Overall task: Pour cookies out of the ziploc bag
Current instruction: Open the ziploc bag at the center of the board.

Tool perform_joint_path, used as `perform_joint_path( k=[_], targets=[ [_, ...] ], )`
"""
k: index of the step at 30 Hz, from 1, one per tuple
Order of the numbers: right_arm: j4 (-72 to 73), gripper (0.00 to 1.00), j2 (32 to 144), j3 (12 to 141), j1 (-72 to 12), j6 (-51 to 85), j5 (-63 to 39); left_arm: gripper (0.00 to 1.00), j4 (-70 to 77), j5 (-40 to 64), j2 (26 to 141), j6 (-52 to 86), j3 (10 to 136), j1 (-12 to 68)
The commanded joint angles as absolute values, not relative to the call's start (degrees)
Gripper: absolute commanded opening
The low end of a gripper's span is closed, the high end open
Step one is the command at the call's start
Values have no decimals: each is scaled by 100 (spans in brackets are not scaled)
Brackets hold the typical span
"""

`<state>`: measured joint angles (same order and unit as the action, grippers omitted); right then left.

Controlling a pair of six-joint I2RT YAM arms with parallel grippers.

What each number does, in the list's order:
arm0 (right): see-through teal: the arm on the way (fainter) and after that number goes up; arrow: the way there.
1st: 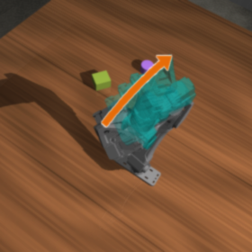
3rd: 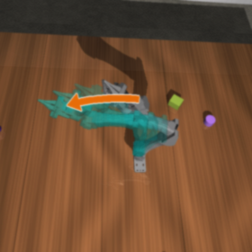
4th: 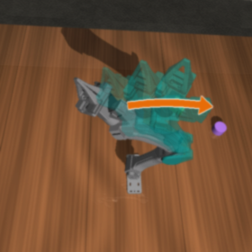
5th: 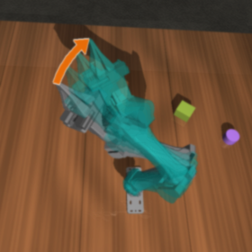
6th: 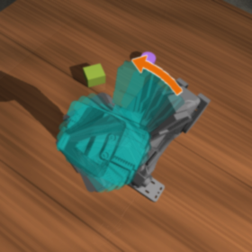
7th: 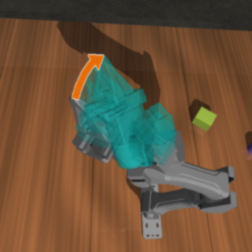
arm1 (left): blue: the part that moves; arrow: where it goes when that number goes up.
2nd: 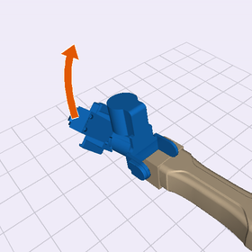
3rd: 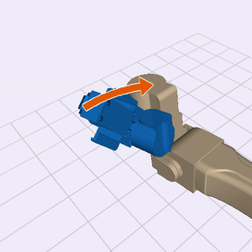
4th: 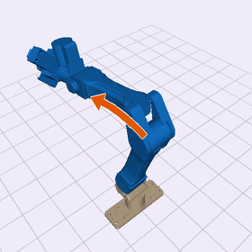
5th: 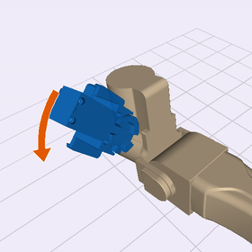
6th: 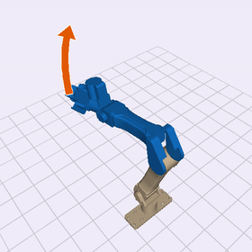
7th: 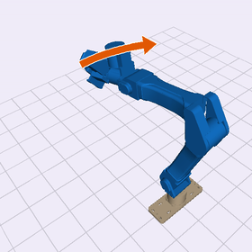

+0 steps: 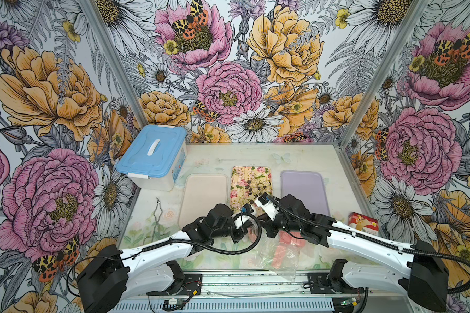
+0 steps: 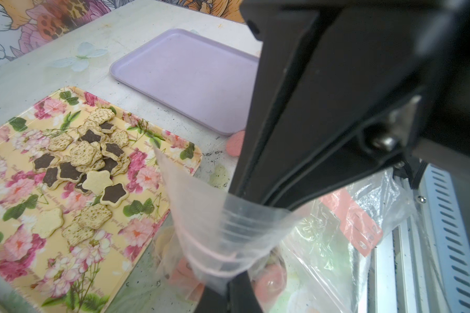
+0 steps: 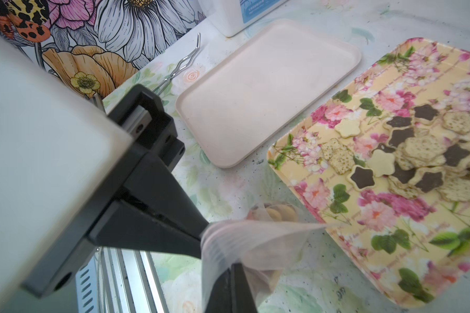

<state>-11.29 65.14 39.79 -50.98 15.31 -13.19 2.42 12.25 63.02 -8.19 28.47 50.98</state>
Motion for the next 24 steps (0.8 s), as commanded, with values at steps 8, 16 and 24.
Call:
perform_joint_path(
  k=[8,16,24],
  targets=[
    [-1467,0,6504,4101,-4774,1694,-638,0,147,935,6041,-601,2865,4764],
    [-1512,0,6407,4061,-4657,1774,-529,0,44,584,6121,-517,2920,4679],
    [-1503,0,6331,4027,-4590,1850,-408,0,44,698,5922,-471,2870,4615]
  ],
)
